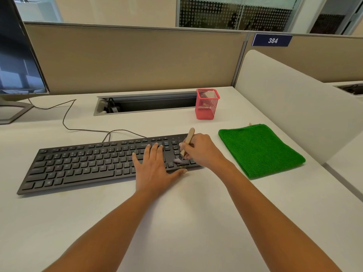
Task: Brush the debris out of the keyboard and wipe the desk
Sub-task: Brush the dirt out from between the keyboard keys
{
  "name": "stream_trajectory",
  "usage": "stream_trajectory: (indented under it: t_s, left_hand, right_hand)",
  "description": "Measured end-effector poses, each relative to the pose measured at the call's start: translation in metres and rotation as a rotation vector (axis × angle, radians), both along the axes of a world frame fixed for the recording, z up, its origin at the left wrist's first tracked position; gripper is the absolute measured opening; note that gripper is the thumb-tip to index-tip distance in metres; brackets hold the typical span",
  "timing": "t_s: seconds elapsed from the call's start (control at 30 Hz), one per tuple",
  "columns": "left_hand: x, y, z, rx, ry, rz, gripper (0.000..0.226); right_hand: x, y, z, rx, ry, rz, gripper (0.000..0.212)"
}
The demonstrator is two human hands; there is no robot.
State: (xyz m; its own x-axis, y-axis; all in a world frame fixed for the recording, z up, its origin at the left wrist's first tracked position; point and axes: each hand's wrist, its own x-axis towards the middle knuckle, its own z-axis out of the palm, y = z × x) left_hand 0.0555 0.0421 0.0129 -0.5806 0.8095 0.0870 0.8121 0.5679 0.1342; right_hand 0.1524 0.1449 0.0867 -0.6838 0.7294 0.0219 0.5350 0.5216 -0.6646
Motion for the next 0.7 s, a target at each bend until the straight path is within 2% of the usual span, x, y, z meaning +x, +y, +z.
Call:
stream_trajectory:
  t_s: [0.1, 0.17, 0.23, 0.3, 0.57, 0.7]
  left_hand:
    - [-0.001, 0.0, -0.002, 0.017, 0.013, 0.0, 0.125]
    - [-0.001, 0.001, -0.003, 0.023, 0.012, 0.0, 0.126]
    - [-0.002, 0.001, -0.003, 0.029, 0.004, 0.003, 0.127]
    - [-0.002, 0.001, -0.004, 0.026, 0.005, 0.004, 0.131]
    - [-0.001, 0.001, -0.002, 0.022, 0.003, 0.005, 0.125]
    - [-0.001, 0.0, -0.002, 0.03, 0.001, 0.002, 0.126]
  right_hand:
    - [0.008, 0.004, 0.005, 0.044, 0.066, -0.079, 0.033]
    - [0.016, 0.006, 0.01, 0.149, 0.084, -0.152, 0.035]
    - [0.022, 0.006, 0.013, 0.297, -0.011, -0.194, 0.036]
    - [0.024, 0.004, 0.012, 0.353, -0.088, -0.196, 0.036]
    - [0.006, -0.016, -0.002, 0.192, 0.018, -0.078, 0.037]
    - [0.007, -0.011, -0.008, 0.009, 0.136, -0.068, 0.034]
